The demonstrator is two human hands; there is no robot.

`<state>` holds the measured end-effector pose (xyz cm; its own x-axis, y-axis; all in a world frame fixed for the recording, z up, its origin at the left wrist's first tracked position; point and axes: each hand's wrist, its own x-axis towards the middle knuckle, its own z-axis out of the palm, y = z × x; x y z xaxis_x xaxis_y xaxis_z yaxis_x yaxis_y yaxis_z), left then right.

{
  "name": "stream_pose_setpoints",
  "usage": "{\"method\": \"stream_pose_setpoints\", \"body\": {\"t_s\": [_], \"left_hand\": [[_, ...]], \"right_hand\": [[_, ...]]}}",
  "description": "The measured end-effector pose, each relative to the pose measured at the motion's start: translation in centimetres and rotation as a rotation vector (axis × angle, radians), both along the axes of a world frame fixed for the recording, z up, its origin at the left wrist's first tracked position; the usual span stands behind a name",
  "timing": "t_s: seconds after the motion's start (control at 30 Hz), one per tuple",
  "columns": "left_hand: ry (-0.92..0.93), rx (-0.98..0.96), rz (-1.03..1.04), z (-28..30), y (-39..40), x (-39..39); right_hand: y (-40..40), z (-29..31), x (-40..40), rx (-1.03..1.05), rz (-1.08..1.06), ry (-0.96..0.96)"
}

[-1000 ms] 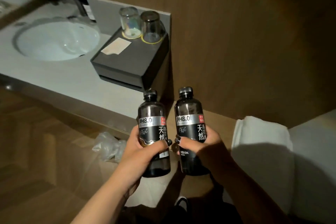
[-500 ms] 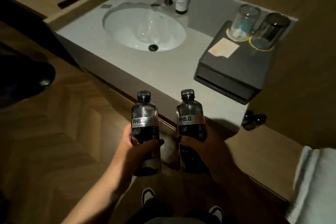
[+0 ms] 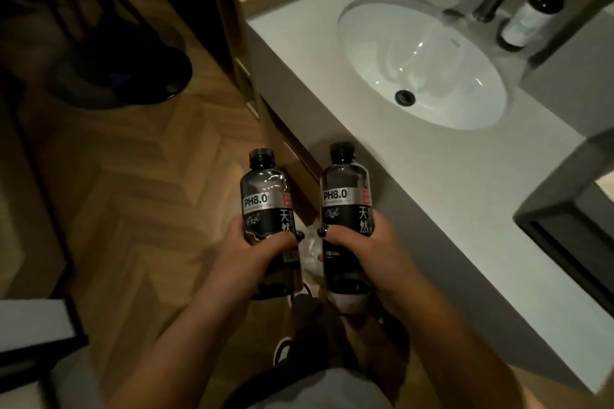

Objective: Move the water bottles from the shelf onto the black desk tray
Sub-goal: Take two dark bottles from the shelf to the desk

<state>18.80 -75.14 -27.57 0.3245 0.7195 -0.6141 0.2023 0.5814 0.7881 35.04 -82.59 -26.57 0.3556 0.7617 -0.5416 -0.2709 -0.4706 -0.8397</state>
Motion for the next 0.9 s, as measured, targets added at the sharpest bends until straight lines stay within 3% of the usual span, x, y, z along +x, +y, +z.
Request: {"method": "stream_pose_setpoints", "body": {"t_s": [0.2, 0.47, 0.9], "left_hand": [[0.023, -0.004, 0.089, 0.8, 5.4, 0.9], [-0.1, 0.006, 0.191, 3.0, 12.6, 4.7], [-0.099, -0.047, 0.011, 3.2, 29.7, 6.4]], "right_hand": [[6.9, 0.6, 1.5, 0.029, 0.102, -0.03], [14.8, 2.5, 3.8, 0.026, 0.225, -0.104], [30.0, 4.0, 5.0, 0.063, 0.082, -0.089]]}}
